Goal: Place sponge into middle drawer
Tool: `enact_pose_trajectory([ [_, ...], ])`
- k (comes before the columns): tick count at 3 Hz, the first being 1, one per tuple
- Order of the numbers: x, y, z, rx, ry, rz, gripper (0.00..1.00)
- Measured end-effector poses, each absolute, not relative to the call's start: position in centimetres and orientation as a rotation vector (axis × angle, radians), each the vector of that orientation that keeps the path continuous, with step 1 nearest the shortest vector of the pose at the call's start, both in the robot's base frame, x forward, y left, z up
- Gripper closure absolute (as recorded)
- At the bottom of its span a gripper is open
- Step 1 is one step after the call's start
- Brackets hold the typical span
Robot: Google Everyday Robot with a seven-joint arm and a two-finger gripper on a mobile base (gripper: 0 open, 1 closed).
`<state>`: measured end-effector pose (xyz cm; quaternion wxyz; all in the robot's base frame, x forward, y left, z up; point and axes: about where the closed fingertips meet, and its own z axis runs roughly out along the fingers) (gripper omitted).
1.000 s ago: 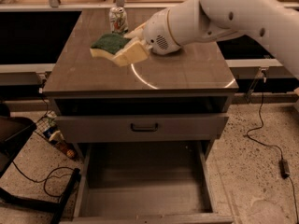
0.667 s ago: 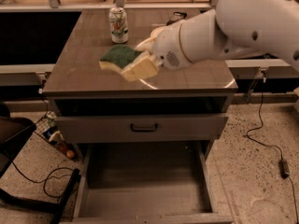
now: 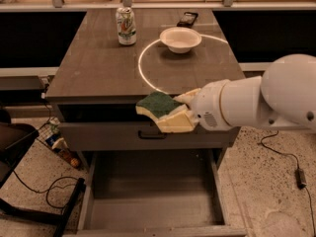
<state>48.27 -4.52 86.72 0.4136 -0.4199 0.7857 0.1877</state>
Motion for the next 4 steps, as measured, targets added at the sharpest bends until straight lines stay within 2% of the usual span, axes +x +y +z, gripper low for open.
enact_pose_trajectory([
  [2, 47.0, -5.6, 83.6, -1.056, 2.011, 0.488, 1.0],
  [3, 47.2, -4.1, 83.9, -1.102, 1.972, 0.465, 1.0],
  [4, 47.4, -3.4, 80.0, -1.16, 1.972, 0.47, 1.0],
])
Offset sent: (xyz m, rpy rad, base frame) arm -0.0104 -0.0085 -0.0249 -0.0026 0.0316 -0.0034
